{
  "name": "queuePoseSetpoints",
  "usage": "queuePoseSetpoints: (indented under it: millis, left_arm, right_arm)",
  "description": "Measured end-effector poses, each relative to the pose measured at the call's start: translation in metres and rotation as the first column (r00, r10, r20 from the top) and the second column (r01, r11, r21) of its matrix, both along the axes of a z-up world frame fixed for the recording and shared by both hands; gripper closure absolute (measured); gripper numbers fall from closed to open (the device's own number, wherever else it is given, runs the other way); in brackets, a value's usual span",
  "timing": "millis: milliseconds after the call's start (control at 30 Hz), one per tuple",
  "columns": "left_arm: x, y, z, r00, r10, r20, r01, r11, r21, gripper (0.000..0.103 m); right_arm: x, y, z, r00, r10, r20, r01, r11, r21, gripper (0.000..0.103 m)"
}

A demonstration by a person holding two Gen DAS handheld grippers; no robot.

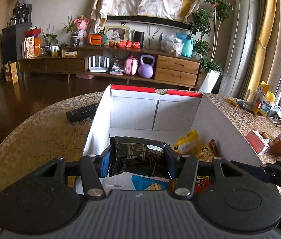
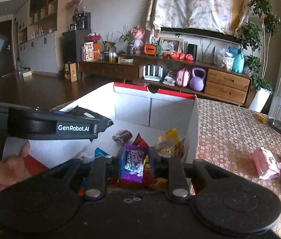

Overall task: Organize snacks
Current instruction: 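Open both tools to drop the black packet and purple candy into the box, then move both tools toward the white-and-red pouch and red chip bag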

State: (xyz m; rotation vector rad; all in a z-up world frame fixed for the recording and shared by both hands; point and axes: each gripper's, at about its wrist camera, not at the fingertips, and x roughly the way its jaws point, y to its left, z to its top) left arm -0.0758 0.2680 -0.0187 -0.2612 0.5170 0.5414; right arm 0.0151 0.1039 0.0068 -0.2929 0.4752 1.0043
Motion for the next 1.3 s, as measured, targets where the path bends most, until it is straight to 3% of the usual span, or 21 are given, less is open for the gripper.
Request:
queuePoseSetpoints:
  millis: [300,400,500,600,1300]
  left_arm:
    - [0.002,-0.002,0.0,1.0,0.01,-0.02,-0.01,1.0,0.005,0.047]
    - [0.002,-0.003,0.004,1.0,0.016,-0.02,-0.016,1.0,0.0,0.046]
    - [0.002,-0.006,0.008,1.0,0.019,-0.012,-0.019,1.0,0.009,0.031]
    - [0.001,-0.011,0.014,1.0,0.01,0.005,-0.01,1.0,0.018,0.03]
    - [0.018,-0.081,0.044,0.998,-0.067,0.018,0.065,0.994,0.088,0.026]
  right_arm:
    - [0.0,-0.001,-0.002,1.0,-0.003,-0.005,0.003,1.0,-0.012,0.075]
    - [0.0,-0.003,0.0,1.0,-0.007,0.005,0.007,1.0,-0.011,0.067]
    - [-0.001,-0.007,0.003,1.0,-0.012,0.019,0.012,1.0,0.0,0.055]
    - [-0.002,-0.013,0.007,0.999,-0.023,0.034,0.023,1.0,0.015,0.045]
    - [0.015,-0.086,0.028,0.988,-0.148,0.046,0.141,0.981,0.132,0.039]
